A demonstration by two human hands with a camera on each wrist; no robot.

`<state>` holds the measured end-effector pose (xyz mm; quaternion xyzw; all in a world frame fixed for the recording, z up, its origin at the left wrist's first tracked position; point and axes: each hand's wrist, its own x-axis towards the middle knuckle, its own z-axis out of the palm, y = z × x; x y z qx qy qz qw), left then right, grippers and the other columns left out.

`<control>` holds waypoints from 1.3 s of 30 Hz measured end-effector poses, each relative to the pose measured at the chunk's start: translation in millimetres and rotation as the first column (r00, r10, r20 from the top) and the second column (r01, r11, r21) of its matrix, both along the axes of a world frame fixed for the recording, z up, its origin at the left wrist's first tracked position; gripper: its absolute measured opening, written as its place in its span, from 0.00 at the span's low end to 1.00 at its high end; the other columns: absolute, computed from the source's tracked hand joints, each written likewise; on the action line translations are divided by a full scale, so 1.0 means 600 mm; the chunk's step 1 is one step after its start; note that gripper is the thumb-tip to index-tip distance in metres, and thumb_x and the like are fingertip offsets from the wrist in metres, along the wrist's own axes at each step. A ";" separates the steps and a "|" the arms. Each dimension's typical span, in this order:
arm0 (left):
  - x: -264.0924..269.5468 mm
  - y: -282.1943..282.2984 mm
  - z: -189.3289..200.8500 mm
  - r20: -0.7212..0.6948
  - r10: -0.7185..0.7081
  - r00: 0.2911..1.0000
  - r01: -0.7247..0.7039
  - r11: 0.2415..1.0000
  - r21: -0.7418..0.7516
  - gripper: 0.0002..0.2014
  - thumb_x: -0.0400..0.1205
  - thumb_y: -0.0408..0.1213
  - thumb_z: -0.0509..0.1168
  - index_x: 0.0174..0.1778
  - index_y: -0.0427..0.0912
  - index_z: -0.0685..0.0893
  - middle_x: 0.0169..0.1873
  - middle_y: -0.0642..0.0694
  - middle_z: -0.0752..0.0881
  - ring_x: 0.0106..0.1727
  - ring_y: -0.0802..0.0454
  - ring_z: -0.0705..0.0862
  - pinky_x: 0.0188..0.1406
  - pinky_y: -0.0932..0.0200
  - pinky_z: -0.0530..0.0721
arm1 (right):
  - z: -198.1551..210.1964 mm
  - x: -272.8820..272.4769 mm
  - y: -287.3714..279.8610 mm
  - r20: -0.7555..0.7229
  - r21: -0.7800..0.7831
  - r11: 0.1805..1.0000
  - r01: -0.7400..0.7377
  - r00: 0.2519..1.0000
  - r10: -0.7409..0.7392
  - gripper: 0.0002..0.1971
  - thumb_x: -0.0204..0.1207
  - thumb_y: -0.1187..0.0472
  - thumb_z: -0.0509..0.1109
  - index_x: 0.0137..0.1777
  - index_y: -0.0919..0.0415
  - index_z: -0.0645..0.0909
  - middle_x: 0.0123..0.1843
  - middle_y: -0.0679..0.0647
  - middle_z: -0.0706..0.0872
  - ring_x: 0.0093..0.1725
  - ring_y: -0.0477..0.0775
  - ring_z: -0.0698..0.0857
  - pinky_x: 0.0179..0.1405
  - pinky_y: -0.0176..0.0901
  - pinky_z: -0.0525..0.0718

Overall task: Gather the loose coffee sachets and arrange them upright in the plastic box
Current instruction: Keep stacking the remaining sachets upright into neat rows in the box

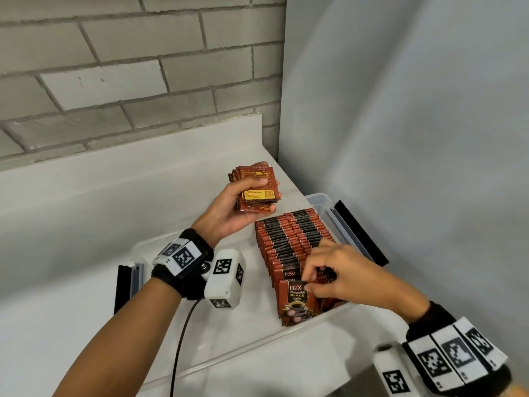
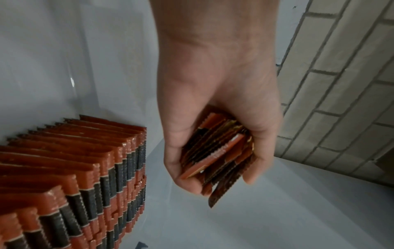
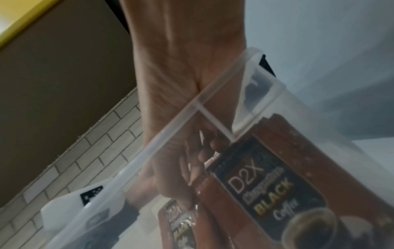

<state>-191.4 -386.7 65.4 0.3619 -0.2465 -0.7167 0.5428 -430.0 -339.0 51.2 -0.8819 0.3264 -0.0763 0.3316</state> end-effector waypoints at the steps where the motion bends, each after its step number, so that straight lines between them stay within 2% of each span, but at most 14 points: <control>1: 0.000 -0.002 -0.001 0.001 -0.002 1.000 0.002 1.000 -0.001 0.14 0.76 0.29 0.68 0.57 0.33 0.81 0.47 0.36 0.87 0.45 0.42 0.88 0.37 0.52 0.86 | -0.001 0.000 -0.002 -0.012 0.010 1.000 -0.007 1.000 0.007 0.04 0.73 0.55 0.76 0.43 0.45 0.83 0.42 0.38 0.82 0.52 0.41 0.75 0.51 0.29 0.73; 5: 0.001 -0.004 -0.005 0.020 -0.015 1.000 0.016 0.999 -0.030 0.16 0.73 0.30 0.69 0.56 0.35 0.81 0.47 0.37 0.87 0.45 0.43 0.88 0.38 0.53 0.85 | -0.004 0.002 -0.006 -0.022 0.055 0.998 -0.024 0.999 0.025 0.05 0.72 0.56 0.76 0.46 0.47 0.84 0.42 0.37 0.81 0.53 0.40 0.76 0.50 0.27 0.73; 8: 0.002 -0.004 -0.009 0.003 -0.024 1.000 0.024 0.998 -0.066 0.17 0.73 0.28 0.68 0.58 0.42 0.84 0.47 0.39 0.87 0.46 0.42 0.88 0.39 0.52 0.85 | -0.005 0.001 -0.010 -0.022 0.093 0.995 -0.025 0.999 0.027 0.08 0.71 0.54 0.78 0.49 0.46 0.84 0.44 0.38 0.82 0.53 0.39 0.76 0.48 0.24 0.71; 12: 0.005 -0.003 -0.012 0.054 -0.074 0.996 0.081 0.986 -0.148 0.24 0.72 0.26 0.68 0.62 0.50 0.82 0.49 0.44 0.88 0.47 0.43 0.89 0.44 0.51 0.88 | -0.001 0.002 -0.007 0.027 0.130 0.991 0.027 0.999 -0.031 0.11 0.68 0.50 0.79 0.50 0.45 0.85 0.45 0.41 0.83 0.50 0.40 0.78 0.46 0.26 0.74; 15: 0.001 -0.003 -0.015 0.068 -0.137 0.988 0.149 0.965 -0.216 0.29 0.65 0.26 0.80 0.61 0.51 0.84 0.50 0.44 0.88 0.49 0.43 0.89 0.46 0.50 0.88 | 0.003 0.002 -0.005 0.163 0.210 0.972 0.106 0.976 -0.142 0.11 0.69 0.49 0.77 0.50 0.46 0.85 0.45 0.42 0.86 0.47 0.41 0.82 0.44 0.31 0.80; 18: -0.011 0.001 -0.017 0.108 -0.218 0.970 0.239 0.935 -0.261 0.33 0.59 0.32 0.84 0.60 0.51 0.84 0.50 0.44 0.88 0.50 0.45 0.89 0.47 0.50 0.88 | 0.009 0.007 -0.011 0.314 0.340 0.919 0.200 0.897 -0.311 0.15 0.68 0.47 0.75 0.53 0.50 0.84 0.45 0.46 0.88 0.47 0.44 0.86 0.51 0.37 0.84; 22: -0.027 0.008 -0.020 0.141 -0.273 0.952 0.303 0.910 -0.283 0.32 0.60 0.32 0.83 0.61 0.49 0.83 0.49 0.44 0.89 0.50 0.47 0.89 0.44 0.53 0.88 | 0.012 0.024 -0.016 0.445 0.483 0.825 0.292 0.730 -0.519 0.18 0.67 0.50 0.74 0.55 0.58 0.82 0.42 0.53 0.89 0.40 0.49 0.86 0.41 0.35 0.83; 27: -0.032 0.011 -0.021 0.199 -0.325 0.924 0.372 0.885 -0.281 0.32 0.61 0.34 0.83 0.61 0.51 0.83 0.51 0.43 0.88 0.52 0.46 0.88 0.46 0.53 0.87 | 0.006 0.030 -0.020 0.467 0.525 0.794 0.308 0.675 -0.571 0.15 0.68 0.56 0.76 0.52 0.63 0.81 0.38 0.51 0.87 0.35 0.49 0.85 0.36 0.34 0.82; 30: -0.032 0.011 -0.019 0.242 -0.349 0.905 0.408 0.875 -0.263 0.34 0.61 0.35 0.83 0.62 0.50 0.81 0.52 0.43 0.88 0.54 0.45 0.87 0.47 0.53 0.87 | 0.003 0.033 -0.022 0.475 0.512 0.793 0.330 0.660 -0.581 0.11 0.71 0.63 0.76 0.50 0.60 0.80 0.37 0.50 0.88 0.34 0.48 0.85 0.34 0.33 0.83; 33: -0.032 0.012 -0.016 0.248 -0.367 0.897 0.424 0.873 -0.241 0.34 0.61 0.39 0.84 0.63 0.50 0.80 0.53 0.43 0.87 0.55 0.45 0.87 0.48 0.52 0.87 | 0.003 0.033 -0.022 0.479 0.477 0.817 0.325 0.683 -0.551 0.11 0.72 0.66 0.76 0.51 0.58 0.80 0.38 0.51 0.88 0.33 0.46 0.85 0.35 0.31 0.82; 35: -0.028 0.013 -0.015 0.234 -0.372 0.898 0.422 0.878 -0.224 0.37 0.61 0.45 0.84 0.65 0.49 0.78 0.57 0.41 0.86 0.57 0.43 0.86 0.51 0.51 0.88 | 0.004 0.031 -0.019 0.493 0.453 0.833 0.318 0.689 -0.531 0.10 0.73 0.65 0.75 0.51 0.57 0.81 0.38 0.51 0.88 0.33 0.45 0.85 0.37 0.30 0.81; 39: -0.024 0.012 -0.013 0.173 -0.409 0.896 0.434 0.889 -0.144 0.39 0.59 0.59 0.80 0.65 0.49 0.79 0.65 0.38 0.82 0.62 0.37 0.84 0.53 0.44 0.88 | 0.007 0.029 -0.017 0.574 0.430 0.843 0.323 0.623 -0.532 0.05 0.74 0.64 0.74 0.47 0.55 0.83 0.37 0.49 0.87 0.36 0.46 0.84 0.39 0.30 0.81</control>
